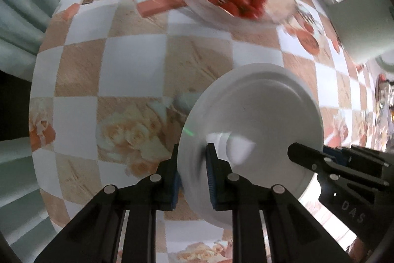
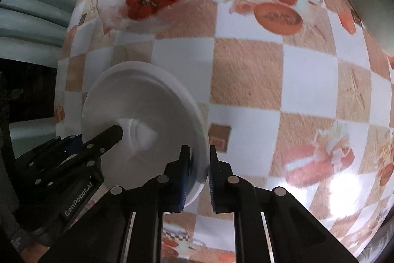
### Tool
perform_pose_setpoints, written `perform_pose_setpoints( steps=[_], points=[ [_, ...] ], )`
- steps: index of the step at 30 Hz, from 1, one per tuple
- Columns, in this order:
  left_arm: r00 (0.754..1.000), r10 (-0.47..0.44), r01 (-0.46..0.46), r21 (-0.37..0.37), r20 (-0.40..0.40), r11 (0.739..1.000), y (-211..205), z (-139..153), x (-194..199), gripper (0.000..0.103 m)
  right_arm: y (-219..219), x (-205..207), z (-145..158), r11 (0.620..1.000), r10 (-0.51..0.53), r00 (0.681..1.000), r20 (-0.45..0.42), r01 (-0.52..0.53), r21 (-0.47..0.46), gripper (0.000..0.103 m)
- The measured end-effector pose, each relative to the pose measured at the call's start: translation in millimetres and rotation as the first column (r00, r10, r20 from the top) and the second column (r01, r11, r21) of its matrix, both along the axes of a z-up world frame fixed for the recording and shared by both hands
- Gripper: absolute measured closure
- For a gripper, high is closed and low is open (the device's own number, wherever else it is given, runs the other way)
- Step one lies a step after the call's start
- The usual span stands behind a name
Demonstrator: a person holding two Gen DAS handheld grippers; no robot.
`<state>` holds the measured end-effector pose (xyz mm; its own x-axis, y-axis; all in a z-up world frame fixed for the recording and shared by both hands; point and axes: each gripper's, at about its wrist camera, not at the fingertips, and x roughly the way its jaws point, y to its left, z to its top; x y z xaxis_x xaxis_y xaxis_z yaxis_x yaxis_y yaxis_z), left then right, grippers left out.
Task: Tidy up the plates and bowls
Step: 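Close both grippers on the rim of the third white bowl, then lift the white bowl with both grippers and carry it toward the nested bowls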
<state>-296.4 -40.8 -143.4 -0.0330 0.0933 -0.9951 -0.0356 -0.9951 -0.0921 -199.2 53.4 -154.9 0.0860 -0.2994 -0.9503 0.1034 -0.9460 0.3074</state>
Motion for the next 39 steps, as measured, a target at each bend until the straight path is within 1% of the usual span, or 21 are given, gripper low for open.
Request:
perform_pose_setpoints(
  steps=[5, 9, 14, 17, 21, 25, 27, 29, 30, 31, 33, 35, 36, 39],
  points=[
    [0.997, -0.07, 0.07, -0.001, 0.011, 0.998, 26.8, -0.5, 30.9, 0.083, 18.5, 32.3, -2.6, 1.0, -0.013, 1.0, 0.023, 0.013, 0.009, 0.087],
    [0.992, -0.126, 0.126, -0.008, 0.015, 0.992, 51.3, 1.3, 62.5, 0.083, 35.1, 52.1, -3.7, 0.999, -0.029, 0.998, 0.048, 0.028, 0.018, 0.087],
    [0.983, -0.184, 0.184, -0.003, 0.028, 0.983, 76.9, 1.8, 104.8, 0.083, 56.0, 87.1, -8.6, 0.998, -0.058, 0.995, 0.079, 0.057, 0.022, 0.087],
    [0.978, -0.205, 0.205, -0.005, 0.035, 0.979, 89.1, 2.5, 120.9, 0.083, 66.1, 110.5, -10.4, 0.997, -0.071, 0.993, 0.09, 0.07, 0.023, 0.087],
    [0.974, -0.222, 0.223, 0.0, 0.043, 0.975, 103.4, 2.7, 143.5, 0.083, 75.8, 126.2, -13.1, 0.996, -0.092, 0.99, 0.105, 0.091, 0.018, 0.087],
    [0.971, -0.236, 0.237, -0.003, 0.046, 0.972, 113.5, 2.2, 153.4, 0.082, 90.9, 142.6, -14.4, 0.994, -0.108, 0.988, 0.112, 0.107, 0.011, 0.087],
    [0.969, -0.245, 0.245, -0.016, 0.04, 0.969, 132.3, -0.6, 160.4, 0.082, 96.9, 147.0, -14.8, 0.993, -0.121, 0.986, 0.119, 0.121, 0.005, 0.087],
    [0.969, -0.243, 0.244, -0.023, 0.038, 0.97, 138.9, -0.1, 163.0, 0.082, 103.6, 148.9, -15.1, 0.992, -0.127, 0.984, 0.122, 0.127, 0.004, 0.087],
    [0.97, -0.241, 0.242, -0.024, 0.038, 0.97, 142.3, 0.3, 155.1, 0.082, 116.9, 148.8, -11.5, 0.992, -0.128, 0.985, 0.119, 0.128, 0.005, 0.087],
    [0.97, -0.24, 0.241, -0.024, 0.04, 0.97, 156.0, -5.1, 153.5, 0.082, 116.0, 149.1, -11.1, 0.991, -0.13, 0.985, 0.115, 0.13, 0.007, 0.087],
    [0.97, -0.239, 0.24, -0.026, 0.036, 0.97, 163.7, -4.9, 154.5, 0.082, 127.4, 150.8, -7.5, 0.991, -0.135, 0.984, 0.112, 0.135, 0.008, 0.087],
    [0.97, -0.242, 0.243, -0.029, 0.028, 0.97, 168.4, -0.7, 158.7, 0.082, 136.5, 149.8, -5.4, 0.99, -0.141, 0.984, 0.112, 0.142, 0.003, 0.087],
    [0.97, -0.242, 0.242, -0.029, 0.025, 0.97, 167.2, -1.1, 159.1, 0.082, 133.2, 144.4, -5.2, 0.99, -0.143, 0.984, 0.11, 0.144, 0.001, 0.087],
    [0.971, -0.239, 0.239, -0.029, 0.003, 0.971, 169.8, 12.3, 157.9, 0.082, 145.3, 145.7, 3.4, 0.988, -0.154, 0.983, 0.103, 0.156, -0.005, 0.087]
  ],
)
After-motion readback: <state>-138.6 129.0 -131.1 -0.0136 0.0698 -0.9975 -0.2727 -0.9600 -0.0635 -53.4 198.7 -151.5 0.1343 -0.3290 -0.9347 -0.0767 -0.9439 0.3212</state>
